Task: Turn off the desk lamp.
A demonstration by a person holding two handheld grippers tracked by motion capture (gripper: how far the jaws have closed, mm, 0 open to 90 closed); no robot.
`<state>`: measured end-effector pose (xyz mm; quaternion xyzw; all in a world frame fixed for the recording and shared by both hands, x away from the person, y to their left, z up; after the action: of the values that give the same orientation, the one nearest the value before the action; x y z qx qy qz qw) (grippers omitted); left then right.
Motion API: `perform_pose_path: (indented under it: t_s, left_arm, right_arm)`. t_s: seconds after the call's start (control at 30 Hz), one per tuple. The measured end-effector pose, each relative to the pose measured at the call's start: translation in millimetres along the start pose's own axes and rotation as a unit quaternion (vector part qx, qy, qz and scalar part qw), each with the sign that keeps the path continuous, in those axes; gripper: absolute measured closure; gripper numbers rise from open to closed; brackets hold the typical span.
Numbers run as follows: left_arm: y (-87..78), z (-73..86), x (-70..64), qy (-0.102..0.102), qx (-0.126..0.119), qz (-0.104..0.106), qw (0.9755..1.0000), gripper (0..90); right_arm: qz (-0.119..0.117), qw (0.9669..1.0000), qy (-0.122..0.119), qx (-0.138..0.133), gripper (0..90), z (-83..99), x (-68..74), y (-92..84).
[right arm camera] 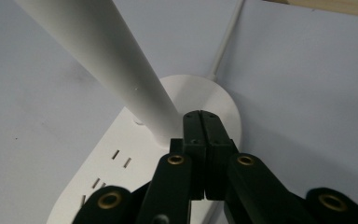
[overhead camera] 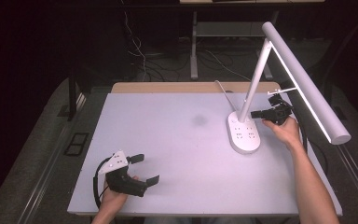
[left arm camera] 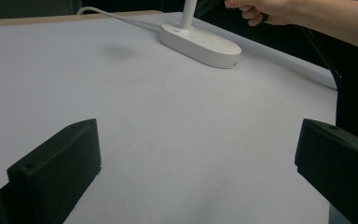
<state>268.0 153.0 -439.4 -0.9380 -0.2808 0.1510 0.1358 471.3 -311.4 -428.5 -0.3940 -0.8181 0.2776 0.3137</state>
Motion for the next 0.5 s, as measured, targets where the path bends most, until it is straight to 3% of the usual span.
perform_pose_path:
  t_s: [0.23, 0.5]
  left_arm:
    - [0.4, 0.1, -0.8, 0.001, 0.001, 0.002, 1.0000, 0.0]
    - [-0.3, 0.2, -0.6, 0.001, 0.000, 0.001, 1.0000, 0.0]
  right_arm:
    - [0.003, 1.0000, -0.005, 0.000, 89.8, -0.4, -0.5, 8.3]
    - [0.009, 0.9998, 0.013, 0.015, 89.8, 3.4, -6.1, 22.0]
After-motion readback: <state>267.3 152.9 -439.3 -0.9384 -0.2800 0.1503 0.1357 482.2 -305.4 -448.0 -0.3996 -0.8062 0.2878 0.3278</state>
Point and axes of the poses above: each handheld gripper's, and its own axes: y roughly forward along the jaws, z roughly out of its underside, x roughly to its left, the point moved 4 cm from there along y, roughly forward along the jaws
